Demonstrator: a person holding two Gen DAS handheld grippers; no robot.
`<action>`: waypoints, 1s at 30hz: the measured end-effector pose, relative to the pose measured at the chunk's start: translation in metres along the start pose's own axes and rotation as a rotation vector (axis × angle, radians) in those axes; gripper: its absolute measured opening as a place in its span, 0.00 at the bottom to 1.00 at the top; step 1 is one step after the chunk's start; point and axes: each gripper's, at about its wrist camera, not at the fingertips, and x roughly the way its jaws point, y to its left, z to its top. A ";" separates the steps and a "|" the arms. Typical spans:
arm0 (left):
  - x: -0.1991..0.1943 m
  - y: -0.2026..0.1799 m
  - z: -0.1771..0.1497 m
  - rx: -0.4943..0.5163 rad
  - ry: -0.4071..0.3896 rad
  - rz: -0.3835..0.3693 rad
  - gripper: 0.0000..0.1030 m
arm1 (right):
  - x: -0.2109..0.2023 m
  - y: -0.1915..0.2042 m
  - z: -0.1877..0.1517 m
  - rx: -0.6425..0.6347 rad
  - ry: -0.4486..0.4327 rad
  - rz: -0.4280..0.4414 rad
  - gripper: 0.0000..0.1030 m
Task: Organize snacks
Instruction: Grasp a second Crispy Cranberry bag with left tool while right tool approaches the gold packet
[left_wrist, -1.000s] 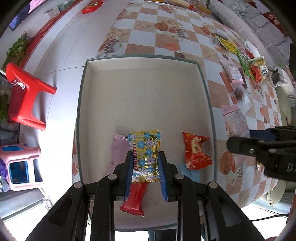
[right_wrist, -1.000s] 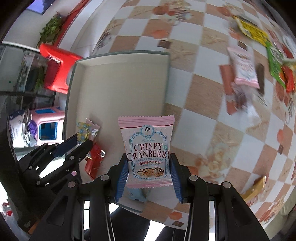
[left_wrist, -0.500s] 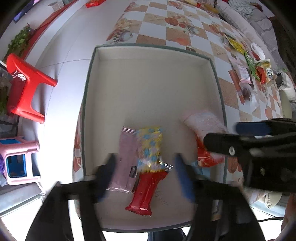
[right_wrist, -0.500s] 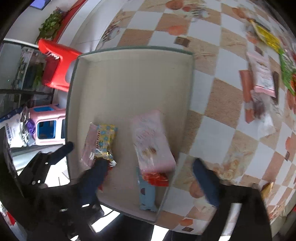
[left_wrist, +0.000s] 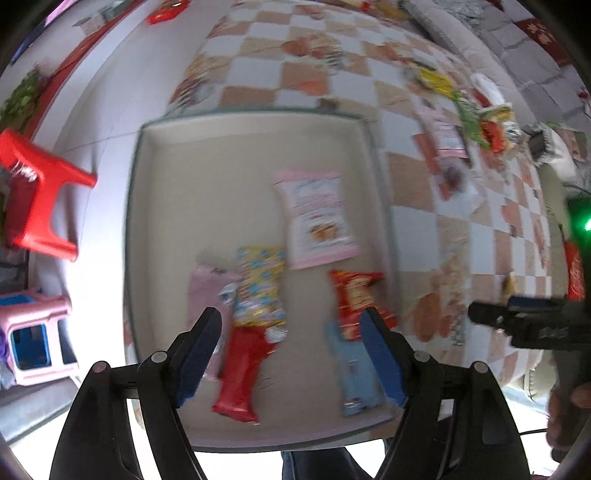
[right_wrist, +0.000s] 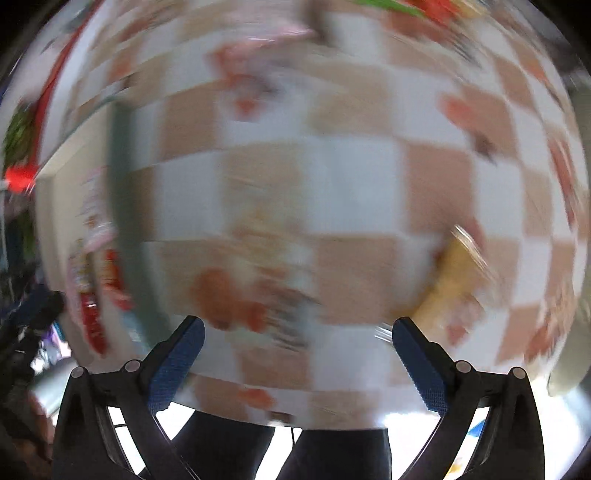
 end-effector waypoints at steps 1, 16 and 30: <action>-0.002 -0.007 0.004 0.014 -0.001 -0.010 0.78 | 0.001 -0.016 -0.005 0.037 0.001 -0.001 0.99; 0.039 -0.144 0.120 0.031 0.069 -0.095 0.79 | 0.002 -0.126 -0.044 0.165 -0.003 0.053 0.99; 0.126 -0.178 0.202 -0.045 0.171 -0.034 0.79 | 0.003 -0.189 -0.056 0.240 0.016 0.110 0.99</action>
